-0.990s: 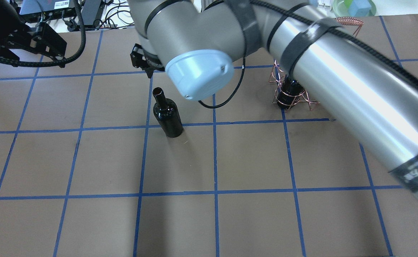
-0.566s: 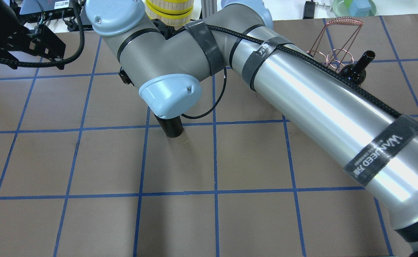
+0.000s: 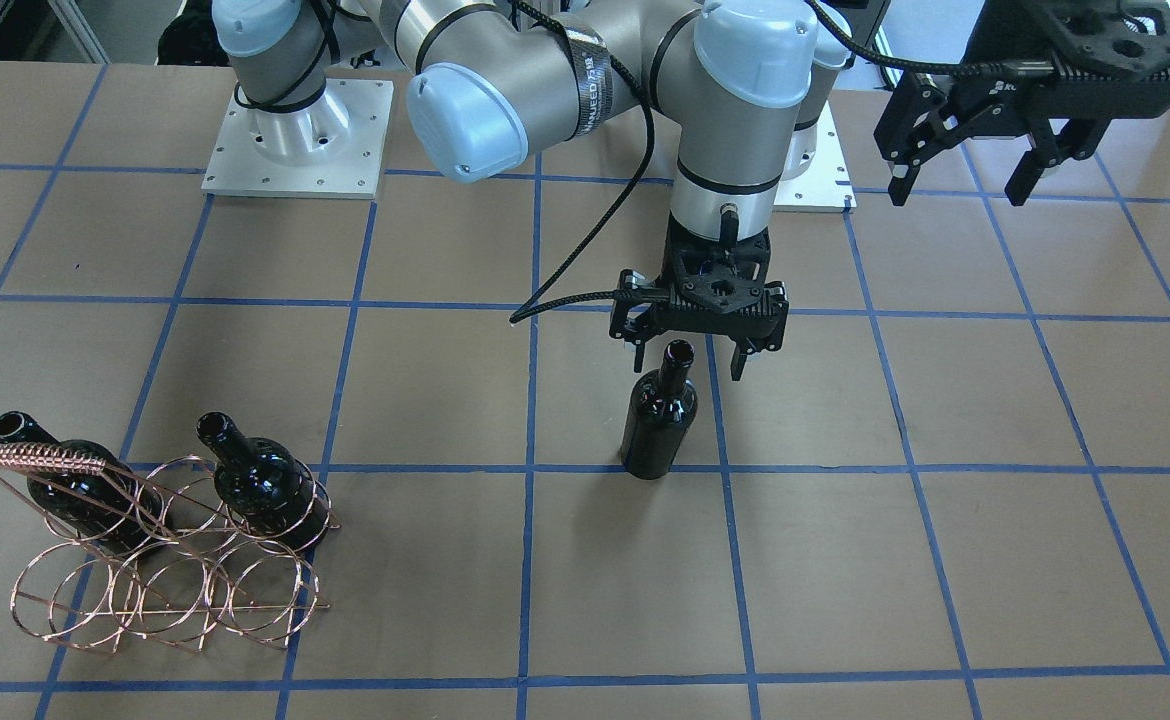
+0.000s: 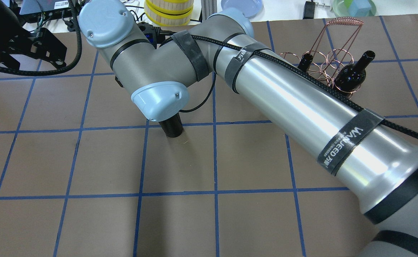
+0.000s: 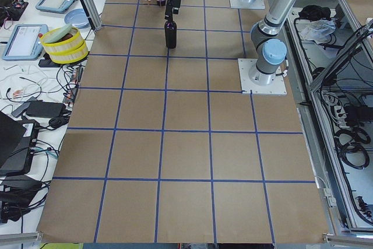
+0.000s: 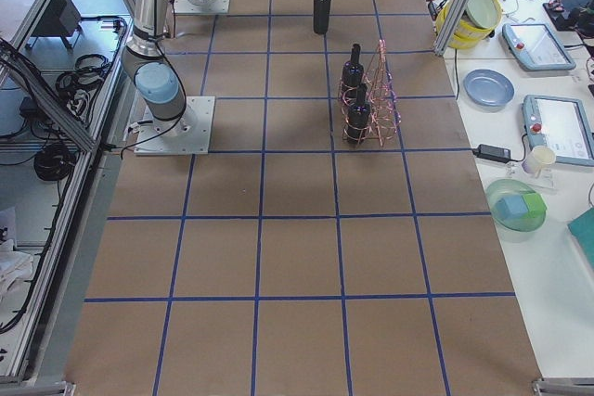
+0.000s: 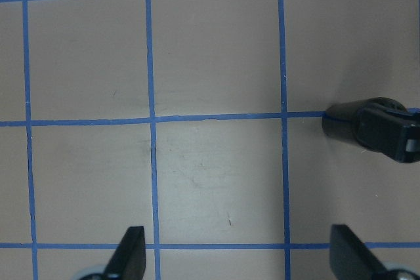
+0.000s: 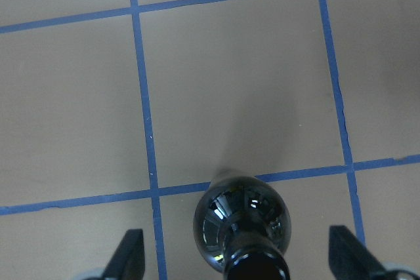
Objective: Place wine into wine basket
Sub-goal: 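Close the right gripper on the bottle neck and lift it, then carry the bottle to the copper rack and lay it in the middle slot, then open the right gripper to release the bottle in the rack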
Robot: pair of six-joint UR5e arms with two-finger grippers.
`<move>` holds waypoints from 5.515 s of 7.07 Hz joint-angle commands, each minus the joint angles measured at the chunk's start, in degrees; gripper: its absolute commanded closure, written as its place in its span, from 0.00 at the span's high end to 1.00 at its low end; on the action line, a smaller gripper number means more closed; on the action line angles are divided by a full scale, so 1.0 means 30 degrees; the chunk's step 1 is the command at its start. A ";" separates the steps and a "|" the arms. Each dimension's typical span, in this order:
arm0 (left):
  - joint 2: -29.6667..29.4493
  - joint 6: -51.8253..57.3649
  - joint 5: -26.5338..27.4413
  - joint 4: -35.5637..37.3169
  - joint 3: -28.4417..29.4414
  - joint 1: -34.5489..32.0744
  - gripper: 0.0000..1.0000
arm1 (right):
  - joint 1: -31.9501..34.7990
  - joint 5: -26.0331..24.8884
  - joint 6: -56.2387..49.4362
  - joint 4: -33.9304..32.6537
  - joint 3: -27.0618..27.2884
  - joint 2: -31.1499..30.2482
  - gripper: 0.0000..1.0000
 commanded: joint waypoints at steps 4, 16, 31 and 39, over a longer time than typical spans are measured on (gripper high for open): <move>0.0022 0.0000 -0.0073 0.0029 -0.0048 -0.0002 1.00 | 0.0011 0.0054 -0.0544 0.0001 0.0292 -0.0080 0.19; 0.0022 0.0000 -0.0073 0.0000 -0.0077 -0.0119 1.00 | -0.9087 0.1461 -1.0370 0.9632 0.0468 -0.7866 0.00; -0.2435 -0.6093 -0.1390 -0.0117 0.3169 -0.3137 1.00 | -1.5194 0.3570 -2.1984 0.4132 0.2225 -0.5939 0.00; -0.1970 -0.3604 -0.1129 -0.2081 0.1506 -0.3430 1.00 | -1.5340 0.4039 -2.3423 0.2524 0.3923 -0.5325 0.00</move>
